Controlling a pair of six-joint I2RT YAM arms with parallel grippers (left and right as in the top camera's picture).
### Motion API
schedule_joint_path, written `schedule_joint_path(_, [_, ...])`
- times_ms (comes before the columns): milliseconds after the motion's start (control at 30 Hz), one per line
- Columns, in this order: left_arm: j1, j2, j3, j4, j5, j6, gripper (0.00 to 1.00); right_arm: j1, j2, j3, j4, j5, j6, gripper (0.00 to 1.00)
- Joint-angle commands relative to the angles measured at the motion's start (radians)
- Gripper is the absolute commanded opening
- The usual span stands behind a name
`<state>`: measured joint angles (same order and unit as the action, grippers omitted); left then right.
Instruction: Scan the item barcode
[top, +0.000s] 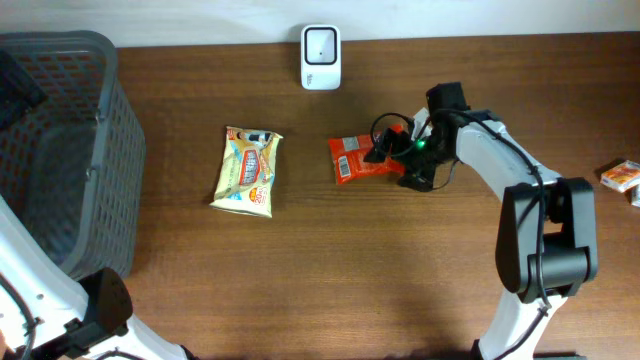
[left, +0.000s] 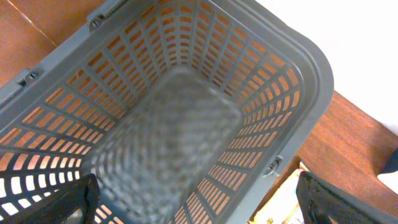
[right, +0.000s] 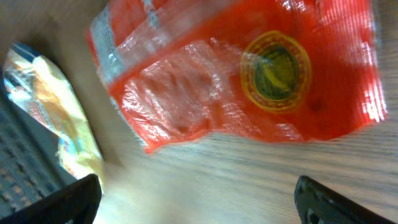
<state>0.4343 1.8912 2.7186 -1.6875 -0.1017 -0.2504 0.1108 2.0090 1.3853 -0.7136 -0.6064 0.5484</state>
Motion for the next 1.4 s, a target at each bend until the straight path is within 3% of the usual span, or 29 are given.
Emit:
schedule_joint_path(0, [0.001,-0.012,0.011,0.000,-0.002,-0.002,0.99,0.034,-0.005,-0.068,0.092,0.010,0.239,0.99])
schedule_joint_path(133, [0.001,-0.012,0.011,0.000,-0.002,-0.002,0.99,0.040,-0.005,-0.180,0.323,0.086,0.468,0.99])
schedule_joint_path(300, [0.001,-0.012,0.011,0.000,-0.002,-0.002,0.99,0.041,-0.004,-0.207,0.416,0.264,0.508,0.98])
schedule_joint_path(333, [0.001,-0.012,0.011,0.000,-0.002,-0.002,0.99,0.041,-0.003,-0.208,0.416,0.292,0.508,0.79])
schedule_joint_path(433, [0.001,-0.012,0.011,0.000,-0.002,-0.002,0.99,0.041,-0.001,-0.208,0.418,0.360,0.504,0.47])
schedule_joint_path(500, [0.001,-0.012,0.011,0.000,-0.002,-0.002,0.99,0.041,0.008,-0.208,0.443,0.359,0.466,0.08])
schedule_joint_path(533, [0.001,-0.012,0.011,0.000,-0.002,-0.002,0.99,0.040,0.008,-0.208,0.443,0.361,0.435,0.04])
schedule_joint_path(700, [0.001,-0.012,0.011,0.000,-0.002,-0.002,0.99,0.004,-0.037,-0.203,0.441,0.350,0.203,0.04])
schedule_joint_path(833, [0.001,-0.012,0.011,0.000,-0.002,-0.002,0.99,-0.026,-0.305,-0.203,0.407,0.376,-0.111,0.04])
schedule_joint_path(1033, [0.001,-0.012,0.011,0.000,-0.002,-0.002,0.99,-0.024,-0.603,-0.203,0.212,0.655,-0.239,0.04])
schedule_joint_path(1200, [0.001,-0.012,0.011,0.000,-0.002,-0.002,0.99,-0.013,-0.566,-0.204,0.074,0.992,-0.335,0.04])
schedule_joint_path(1300, [0.001,-0.012,0.011,0.000,-0.002,-0.002,0.99,-0.016,-0.521,-0.204,0.048,1.000,-0.308,0.07])
schedule_joint_path(1367, [0.001,-0.012,0.011,0.000,-0.002,-0.002,0.99,-0.052,-0.484,-0.204,0.011,0.941,-0.185,0.79])
